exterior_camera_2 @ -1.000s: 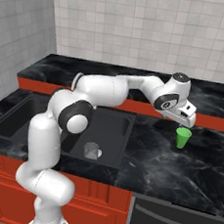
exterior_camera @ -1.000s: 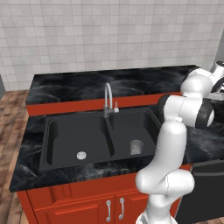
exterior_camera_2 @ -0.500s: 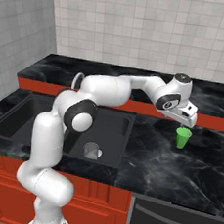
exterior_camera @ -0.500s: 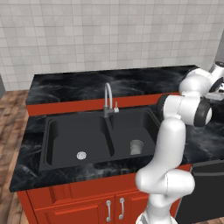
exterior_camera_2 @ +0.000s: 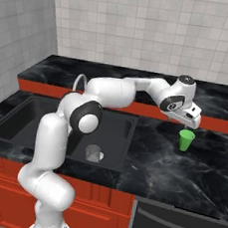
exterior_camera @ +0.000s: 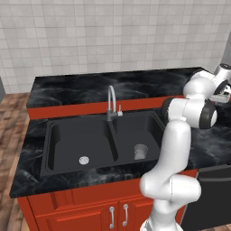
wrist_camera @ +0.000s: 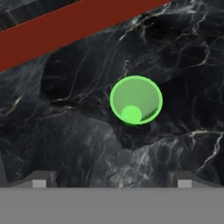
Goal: Move any existing items from the left basin to the right basin for drying. Then move the cup from the counter to the left basin of the sink for washing.
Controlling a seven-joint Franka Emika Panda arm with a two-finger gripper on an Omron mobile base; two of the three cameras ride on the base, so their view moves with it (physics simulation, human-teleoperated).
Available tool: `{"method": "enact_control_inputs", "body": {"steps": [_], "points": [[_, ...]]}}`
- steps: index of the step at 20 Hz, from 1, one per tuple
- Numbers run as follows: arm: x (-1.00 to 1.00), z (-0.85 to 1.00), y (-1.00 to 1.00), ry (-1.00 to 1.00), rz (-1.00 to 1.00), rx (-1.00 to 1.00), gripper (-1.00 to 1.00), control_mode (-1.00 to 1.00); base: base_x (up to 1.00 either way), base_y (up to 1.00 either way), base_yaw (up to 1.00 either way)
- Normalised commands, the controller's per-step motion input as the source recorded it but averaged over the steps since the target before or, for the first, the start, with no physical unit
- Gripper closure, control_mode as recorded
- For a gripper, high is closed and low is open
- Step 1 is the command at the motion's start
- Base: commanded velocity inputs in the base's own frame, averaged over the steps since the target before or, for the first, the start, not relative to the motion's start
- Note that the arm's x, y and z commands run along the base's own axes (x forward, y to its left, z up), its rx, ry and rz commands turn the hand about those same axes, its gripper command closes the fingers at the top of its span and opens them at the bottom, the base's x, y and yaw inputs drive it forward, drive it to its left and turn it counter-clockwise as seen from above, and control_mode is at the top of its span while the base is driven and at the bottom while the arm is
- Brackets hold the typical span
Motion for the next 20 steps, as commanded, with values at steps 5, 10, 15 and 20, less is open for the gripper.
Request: {"method": "enact_control_inputs", "body": {"steps": [5, 10, 15, 20], "points": [[0.09, -0.02, -0.08, 0.00, 0.00, 0.00, -1.00, -1.00, 0.00, 0.00, 0.00], [0.11, -0.07, -0.05, 0.00, 0.00, 0.00, -1.00, -1.00, 0.00, 0.00, 0.00], [0.12, -0.08, -0.03, 0.00, 0.00, 0.00, -1.00, -1.00, 0.00, 0.00, 0.00], [0.08, -0.10, -0.05, 0.00, 0.00, 0.00, -1.00, -1.00, 0.00, 0.00, 0.00]]}}
